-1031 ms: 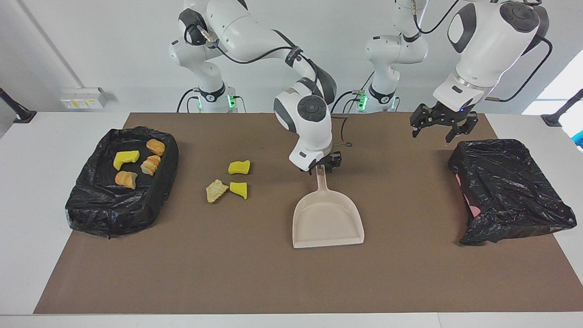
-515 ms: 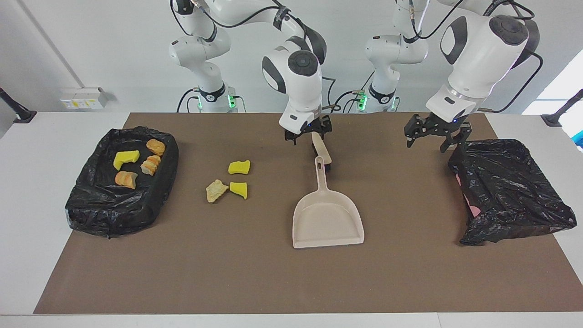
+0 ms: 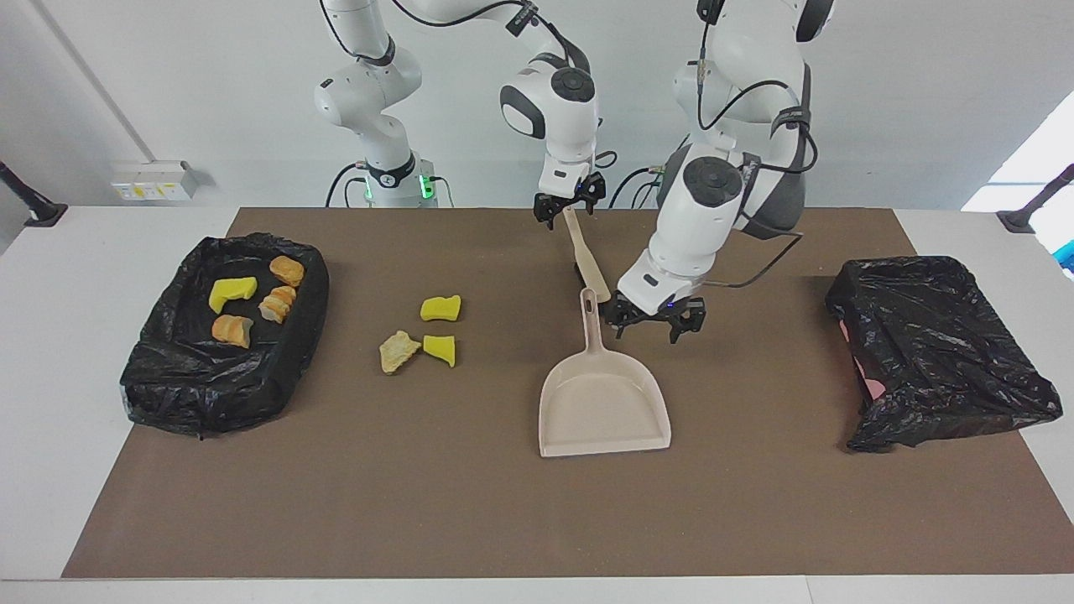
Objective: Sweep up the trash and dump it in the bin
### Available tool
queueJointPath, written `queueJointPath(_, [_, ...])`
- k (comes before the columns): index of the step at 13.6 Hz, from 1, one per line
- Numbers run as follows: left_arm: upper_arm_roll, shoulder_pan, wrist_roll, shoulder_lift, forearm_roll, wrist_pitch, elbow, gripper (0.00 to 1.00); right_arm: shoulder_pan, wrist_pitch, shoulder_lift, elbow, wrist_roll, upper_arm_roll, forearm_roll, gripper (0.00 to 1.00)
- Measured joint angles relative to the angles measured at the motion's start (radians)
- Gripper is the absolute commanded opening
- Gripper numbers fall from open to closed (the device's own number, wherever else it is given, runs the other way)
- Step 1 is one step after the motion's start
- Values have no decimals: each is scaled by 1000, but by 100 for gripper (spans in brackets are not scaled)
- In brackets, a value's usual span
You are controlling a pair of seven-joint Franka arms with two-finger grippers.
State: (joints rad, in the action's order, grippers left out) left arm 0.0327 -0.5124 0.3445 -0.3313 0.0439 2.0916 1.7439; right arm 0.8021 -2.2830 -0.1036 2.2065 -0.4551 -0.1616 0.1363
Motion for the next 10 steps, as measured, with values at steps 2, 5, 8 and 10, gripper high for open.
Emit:
queueJointPath(2, [0,-27,13,0,0,24,38,100,0,-1,-3,-1,0,1,0,53])
queueJointPath(5, [1,-51,48,1,0,31,62,89,0,0,-2,-4,0,2,0,0])
queueJointPath(8, [1,-62,69,2,0,31,77,71,-1,3,-3,-4,-1,3,0,0])
queueJointPath(10, [1,-62,76,3,0,31,80,23,-2,10,-3,-5,-2,5,0,0])
